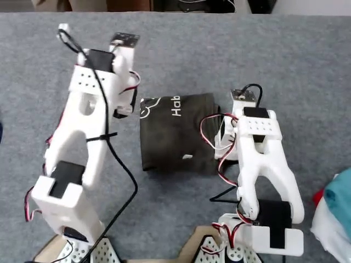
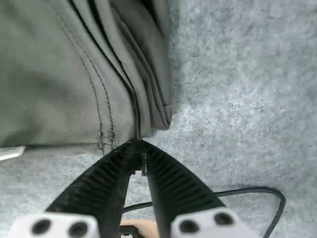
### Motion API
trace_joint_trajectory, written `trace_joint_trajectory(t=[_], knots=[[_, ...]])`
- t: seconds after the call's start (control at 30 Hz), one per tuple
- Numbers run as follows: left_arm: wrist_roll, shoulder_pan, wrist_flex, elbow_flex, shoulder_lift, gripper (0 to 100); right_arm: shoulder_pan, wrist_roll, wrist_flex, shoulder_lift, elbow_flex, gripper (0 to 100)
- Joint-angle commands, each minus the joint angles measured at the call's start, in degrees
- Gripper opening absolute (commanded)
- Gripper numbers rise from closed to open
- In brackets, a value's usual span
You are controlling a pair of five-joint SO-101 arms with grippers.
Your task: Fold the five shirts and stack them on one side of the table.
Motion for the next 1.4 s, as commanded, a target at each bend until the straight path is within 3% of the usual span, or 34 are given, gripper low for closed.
trace_joint_trajectory(t=[0.0, 0.2, 0.47, 0.8, 1.0, 1.13, 1.37], knots=[[-0.53, -0.09, 0.44, 0.70, -3.91, 2, 0.84, 0.18, -0.53, -3.12, 0.22, 3.7], [-0.09, -0.18, 0.44, 0.79, -3.56, 2, 0.84, 0.09, 2.20, -3.12, -0.22, 16.0], [-2.55, -0.18, -0.18, 0.88, -3.56, 2, 0.92, -0.53, 2.81, -3.21, -2.86, 16.3], [-6.95, -0.18, -0.44, 0.88, -3.56, 2, 0.75, -0.53, 15.30, -2.59, -21.76, 16.3], [-6.86, -0.26, -1.76, 1.23, -3.47, 2, -1.45, -5.19, 9.41, 1.10, -18.59, 17.1], [-6.86, -0.26, -4.22, 3.69, -3.47, 2, -5.41, -9.23, 8.88, 5.41, -18.77, 25.5], [-6.86, -0.53, -4.57, 5.89, -3.56, 2, -5.67, -9.23, 7.03, 10.33, -18.24, 29.6]])
